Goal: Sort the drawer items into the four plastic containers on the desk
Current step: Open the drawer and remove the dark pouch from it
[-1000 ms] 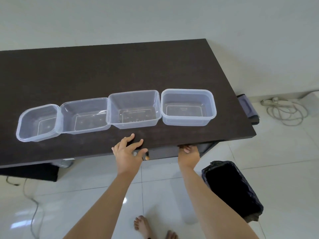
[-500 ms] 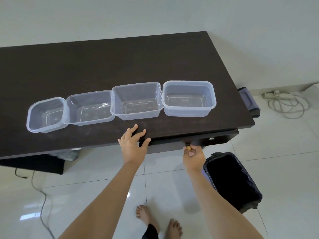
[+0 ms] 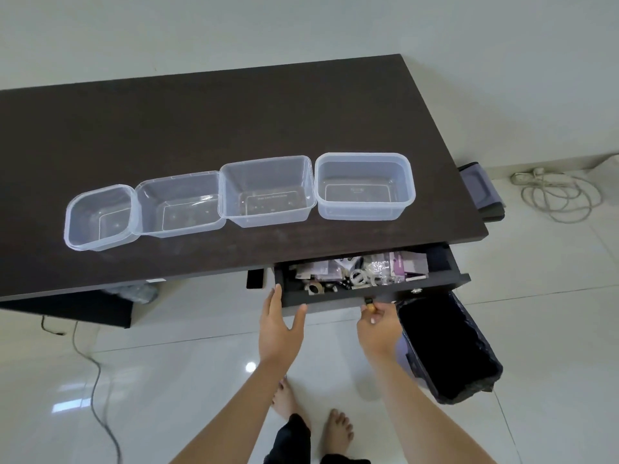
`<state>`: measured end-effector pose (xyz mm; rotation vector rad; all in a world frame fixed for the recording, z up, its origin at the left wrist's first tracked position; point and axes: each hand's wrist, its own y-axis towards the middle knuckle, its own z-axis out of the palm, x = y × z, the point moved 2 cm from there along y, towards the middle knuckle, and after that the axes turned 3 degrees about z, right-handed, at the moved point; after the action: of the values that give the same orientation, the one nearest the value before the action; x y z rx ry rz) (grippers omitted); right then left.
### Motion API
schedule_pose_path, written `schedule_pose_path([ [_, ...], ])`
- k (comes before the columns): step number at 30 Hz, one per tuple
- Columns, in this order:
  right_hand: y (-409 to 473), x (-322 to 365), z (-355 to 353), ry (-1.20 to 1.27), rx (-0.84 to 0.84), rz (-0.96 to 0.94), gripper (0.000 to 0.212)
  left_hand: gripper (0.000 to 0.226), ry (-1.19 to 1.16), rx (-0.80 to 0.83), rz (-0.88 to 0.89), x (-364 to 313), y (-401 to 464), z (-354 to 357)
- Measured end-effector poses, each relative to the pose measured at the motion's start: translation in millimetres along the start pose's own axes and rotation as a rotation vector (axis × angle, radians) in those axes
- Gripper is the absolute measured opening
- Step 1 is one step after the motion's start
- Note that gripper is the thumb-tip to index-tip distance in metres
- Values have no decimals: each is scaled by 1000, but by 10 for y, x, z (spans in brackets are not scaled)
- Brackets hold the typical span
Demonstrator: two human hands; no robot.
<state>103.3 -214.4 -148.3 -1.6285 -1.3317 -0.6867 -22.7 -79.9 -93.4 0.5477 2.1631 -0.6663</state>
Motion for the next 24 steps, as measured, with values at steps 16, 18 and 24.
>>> schedule_pose_path([
  [16,-638,-507,-620,3,49,106,11,72,-62,-15,-149,246,-870,117],
  [18,-690,-553,-670,6,57,114,8,71,-58,-19,-154,269,-952,131],
  [24,-892,-641,-840,-7,69,114,13,70,-43,-7,-164,339,-1188,124],
])
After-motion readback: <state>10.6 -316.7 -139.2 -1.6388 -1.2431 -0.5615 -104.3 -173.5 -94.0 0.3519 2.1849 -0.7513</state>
